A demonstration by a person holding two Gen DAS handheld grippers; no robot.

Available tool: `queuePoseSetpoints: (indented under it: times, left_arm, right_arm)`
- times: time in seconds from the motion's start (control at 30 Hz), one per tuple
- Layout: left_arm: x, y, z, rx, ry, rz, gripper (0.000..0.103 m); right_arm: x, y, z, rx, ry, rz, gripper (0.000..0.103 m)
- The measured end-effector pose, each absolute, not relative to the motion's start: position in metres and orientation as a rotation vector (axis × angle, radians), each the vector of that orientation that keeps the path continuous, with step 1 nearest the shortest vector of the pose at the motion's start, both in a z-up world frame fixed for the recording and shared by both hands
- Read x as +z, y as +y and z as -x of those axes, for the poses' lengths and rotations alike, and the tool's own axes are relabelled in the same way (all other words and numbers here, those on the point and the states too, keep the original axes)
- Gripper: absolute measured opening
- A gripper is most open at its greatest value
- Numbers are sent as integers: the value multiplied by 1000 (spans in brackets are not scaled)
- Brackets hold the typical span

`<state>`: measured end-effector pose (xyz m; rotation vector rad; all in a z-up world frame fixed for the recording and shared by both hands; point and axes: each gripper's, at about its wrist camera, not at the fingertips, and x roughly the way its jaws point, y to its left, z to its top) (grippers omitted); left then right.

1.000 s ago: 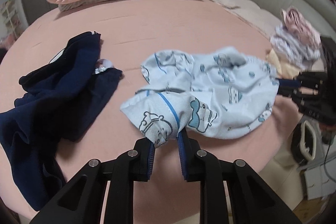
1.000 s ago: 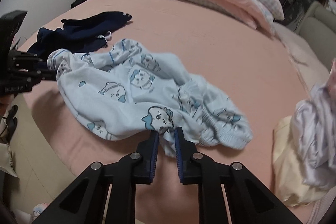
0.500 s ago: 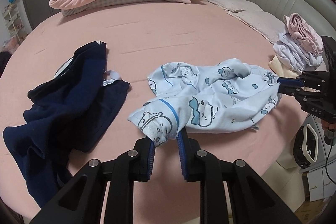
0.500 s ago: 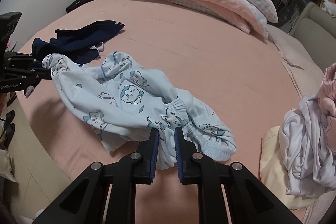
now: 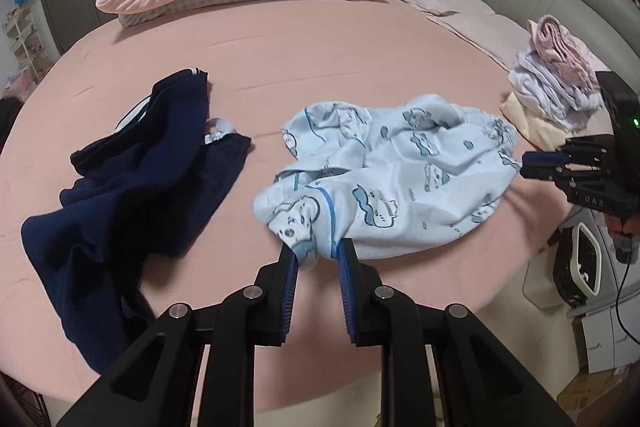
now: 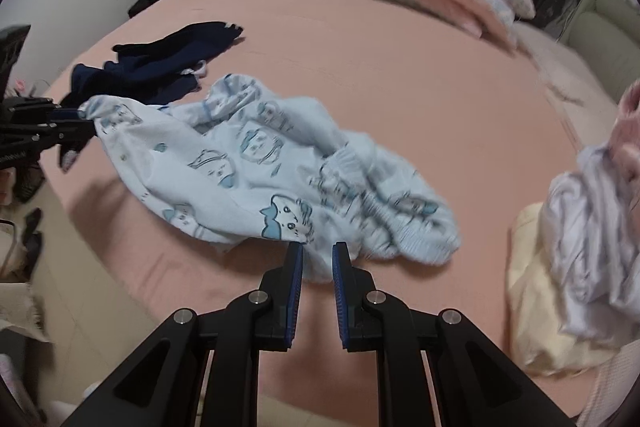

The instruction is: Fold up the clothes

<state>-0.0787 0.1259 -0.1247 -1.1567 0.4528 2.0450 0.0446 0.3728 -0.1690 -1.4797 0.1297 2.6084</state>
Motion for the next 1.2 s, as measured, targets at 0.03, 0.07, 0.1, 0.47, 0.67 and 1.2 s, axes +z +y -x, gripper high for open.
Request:
queuePoseSetpoints:
  times: [0.03,0.07,0.1,0.47,0.67,1.2]
  left_arm:
    - [-126,125,78,2036,464,1165,18]
    - [-128,125,78,2028,467,1179,18]
    - [-131,126,79,2010,465,1206,18]
    - [-173,118,90,1876,354,1475,49]
    - [-180,113,83,1869,358,1454,49]
    - [-203,134,67,1922,492,1243,36]
  right_arm:
    - [-171,375,-47,2605,153,1483,14]
    - [-172,377,-48,2591,160,1482,18]
    - [-174,378,-49,2577,169,1481,34]
    - [-194,385,-43,2598,261,1512,59]
    - [-208,369,-35,2589,56,1524,59]
    - [-217,360,-23,2527,-89,1484,40]
